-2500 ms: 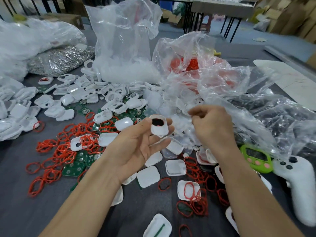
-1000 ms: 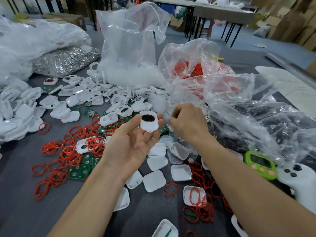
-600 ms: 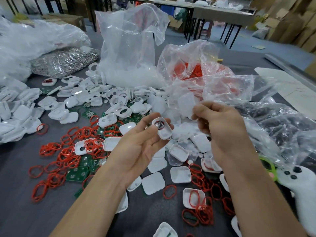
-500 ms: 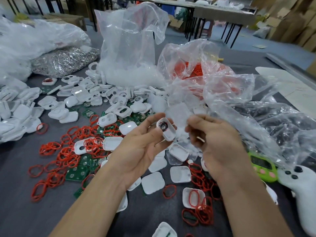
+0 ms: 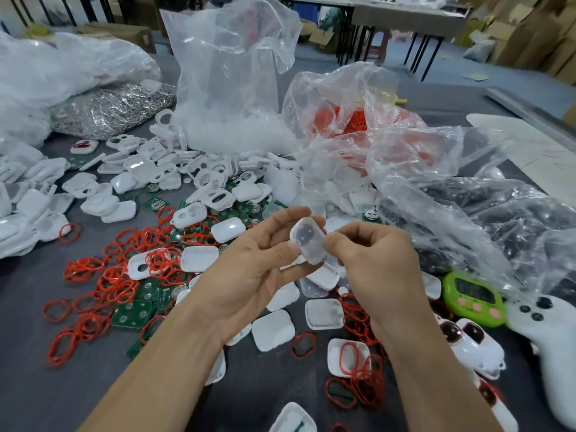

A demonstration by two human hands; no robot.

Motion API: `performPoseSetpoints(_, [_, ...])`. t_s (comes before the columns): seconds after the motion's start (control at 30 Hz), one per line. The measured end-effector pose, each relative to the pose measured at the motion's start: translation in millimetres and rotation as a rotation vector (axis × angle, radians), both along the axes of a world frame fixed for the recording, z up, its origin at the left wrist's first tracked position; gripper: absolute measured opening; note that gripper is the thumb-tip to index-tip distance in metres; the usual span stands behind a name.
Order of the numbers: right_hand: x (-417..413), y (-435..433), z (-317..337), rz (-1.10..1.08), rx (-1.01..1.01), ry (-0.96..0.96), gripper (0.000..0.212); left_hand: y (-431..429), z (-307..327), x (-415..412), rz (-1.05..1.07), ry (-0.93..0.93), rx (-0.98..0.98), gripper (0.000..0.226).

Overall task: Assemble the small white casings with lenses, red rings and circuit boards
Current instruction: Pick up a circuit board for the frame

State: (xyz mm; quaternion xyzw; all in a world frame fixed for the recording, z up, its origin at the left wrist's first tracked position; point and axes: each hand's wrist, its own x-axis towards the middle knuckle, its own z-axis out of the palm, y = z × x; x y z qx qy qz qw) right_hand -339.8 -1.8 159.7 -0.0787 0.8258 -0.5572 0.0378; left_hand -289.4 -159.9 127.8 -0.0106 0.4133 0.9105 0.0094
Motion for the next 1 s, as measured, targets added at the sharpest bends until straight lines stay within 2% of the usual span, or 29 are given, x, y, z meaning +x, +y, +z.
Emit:
performPoseSetpoints(0.1, [0, 1, 0, -0.030, 0.042, 0.052, 0.006, -1, 0, 0, -0.015, 0.005, 0.005, 0.036])
performPoseSetpoints(0.37, [2, -1, -2, -0.054, 0.110, 0.117, 0.017, 1, 0, 0, -0.022, -0.008, -0.029, 0.033])
performPoseSetpoints(0.63, [9, -6, -3, -0.169, 0.314, 0.342, 0.046, 1, 2, 2, -0.019, -0.022, -0.014, 0.035])
performPoseSetpoints(0.73, [8, -3, -5, -0.154, 0.173, 0.334, 0.045, 0, 3, 3, -0.039, -0.018, 0.022, 0.033])
performPoseSetpoints(0.9, [-2, 7, -5, -0.021, -0.212, 0.037, 0.021, -2, 5, 3, -0.066, -0.009, 0.072, 0.034])
performPoseSetpoints(1.0, [-4, 7, -8, 0.121, -0.222, -0.050, 0.034, -3, 5, 4, -0.104, -0.014, 0.067, 0.035])
